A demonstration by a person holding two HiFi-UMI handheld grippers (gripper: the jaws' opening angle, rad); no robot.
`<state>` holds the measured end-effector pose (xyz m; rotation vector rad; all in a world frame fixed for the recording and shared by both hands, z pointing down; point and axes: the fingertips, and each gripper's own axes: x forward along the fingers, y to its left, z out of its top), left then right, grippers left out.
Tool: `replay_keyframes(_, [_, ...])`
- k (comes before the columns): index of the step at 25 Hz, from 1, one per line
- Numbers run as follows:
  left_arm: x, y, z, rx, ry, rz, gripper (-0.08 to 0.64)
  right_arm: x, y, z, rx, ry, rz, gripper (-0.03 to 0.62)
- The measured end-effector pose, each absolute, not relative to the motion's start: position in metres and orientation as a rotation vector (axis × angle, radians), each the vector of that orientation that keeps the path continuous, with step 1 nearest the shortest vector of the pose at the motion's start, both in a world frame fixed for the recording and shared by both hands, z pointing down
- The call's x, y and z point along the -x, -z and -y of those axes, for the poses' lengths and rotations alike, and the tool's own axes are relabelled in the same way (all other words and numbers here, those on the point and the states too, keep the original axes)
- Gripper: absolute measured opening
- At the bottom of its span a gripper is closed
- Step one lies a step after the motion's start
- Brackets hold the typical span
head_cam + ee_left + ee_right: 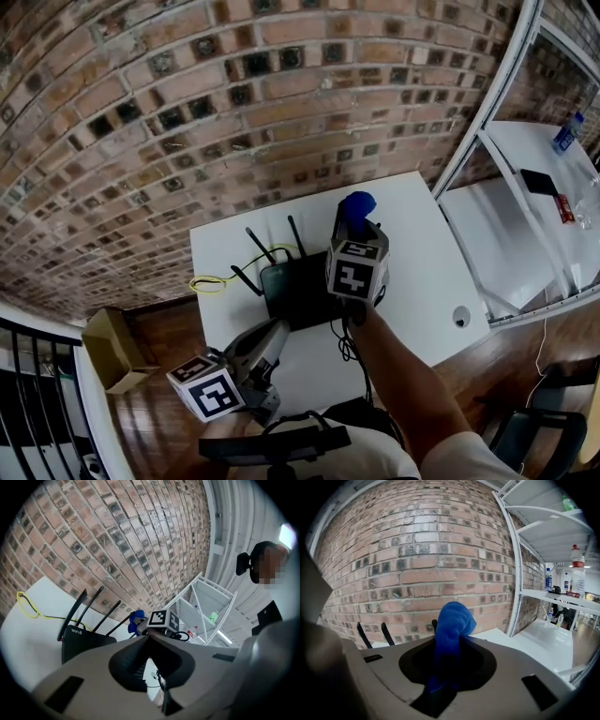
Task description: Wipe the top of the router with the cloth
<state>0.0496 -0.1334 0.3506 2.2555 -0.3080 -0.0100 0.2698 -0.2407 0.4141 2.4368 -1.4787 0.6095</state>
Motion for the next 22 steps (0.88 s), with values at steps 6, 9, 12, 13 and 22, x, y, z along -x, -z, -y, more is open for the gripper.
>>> replay_keyframes(6, [-0.036,-0.351,0.139,-2.245,0.025,0.308,0.018,-0.253,-0.438,0.254,-2.265,-0.571,1.509,0.107])
replay_keyframes(9, [-0.03,-0.354,0.142,-2.242,0.024,0.315,0.018,-0.242,-0.458,0.258,-2.127,-0.507,1.569,0.107])
replay_keyframes(12, [-0.025,-0.357,0.142,-2.237,0.019,0.329,0.018,-0.239,-0.48,0.256,-2.041,-0.526,1.598,0.107])
replay_keyframes(13, [-0.024,-0.358,0.142,-2.231,0.014,0.333,0.018,-0.239,-0.487,0.255,-2.022,-0.545,1.602,0.107])
replay_keyframes(22, [-0.016,-0.361,0.143,-2.228,0.023,0.392,0.018,-0.237,-0.535,0.249,-1.877,-0.704,1.62,0.107])
